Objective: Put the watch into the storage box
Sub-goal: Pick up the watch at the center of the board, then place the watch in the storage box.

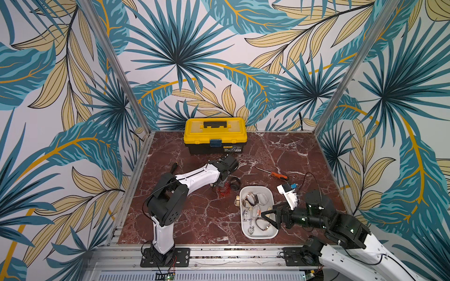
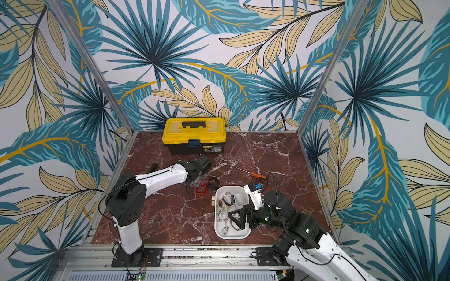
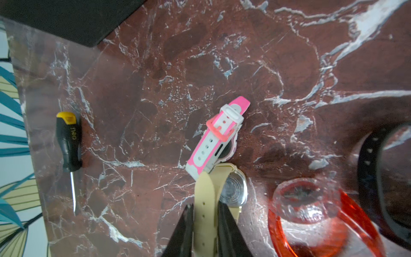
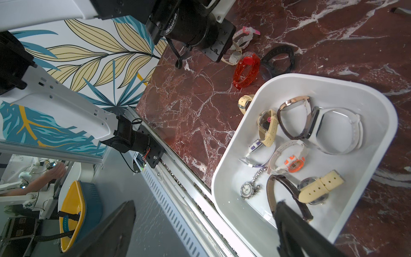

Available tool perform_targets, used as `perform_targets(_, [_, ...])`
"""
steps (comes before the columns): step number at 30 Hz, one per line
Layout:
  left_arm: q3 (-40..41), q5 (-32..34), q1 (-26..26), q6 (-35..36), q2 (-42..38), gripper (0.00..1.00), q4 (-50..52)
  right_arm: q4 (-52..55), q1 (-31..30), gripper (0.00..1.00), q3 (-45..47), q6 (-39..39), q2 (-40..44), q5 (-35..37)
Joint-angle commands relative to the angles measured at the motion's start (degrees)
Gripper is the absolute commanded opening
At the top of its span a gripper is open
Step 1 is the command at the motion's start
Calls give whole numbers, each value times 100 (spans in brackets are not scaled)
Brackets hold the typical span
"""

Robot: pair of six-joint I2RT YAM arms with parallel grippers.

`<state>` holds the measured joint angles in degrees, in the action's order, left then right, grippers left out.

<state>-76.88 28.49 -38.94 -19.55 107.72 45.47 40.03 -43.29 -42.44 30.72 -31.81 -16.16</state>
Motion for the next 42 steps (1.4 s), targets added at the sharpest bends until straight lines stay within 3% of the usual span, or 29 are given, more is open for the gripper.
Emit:
perform_targets(1, [-174, 122, 27, 94, -6, 15, -74, -225, -39, 100, -98, -138, -109, -64])
perform_targets(8, [-60, 98, 20, 171, -129, 0, -108, -294, -48, 100, -203, -237, -334, -18])
perform_targets(19, [207, -153, 187, 45, -1236, 0, 116, -2, -48, 100, -440, -329, -831, 284])
perform_targets(24, [436, -1297, 290, -82, -2161, 0, -48, 281, -53, 100, -545, -389, -788, 487])
perform_targets(30, [871, -3611, 143, -852, -2710, 0, -810, 761, -57, 100, -672, -401, -538, 625])
perform_targets(35, [893, -3959, -650, -1549, -2430, 0, -1366, 887, -65, 100, -574, -304, -323, 563])
perform_targets(42, [631, -3948, -1124, -2039, -1701, 0, -1815, 1316, -79, 100, -502, -216, -212, 869])
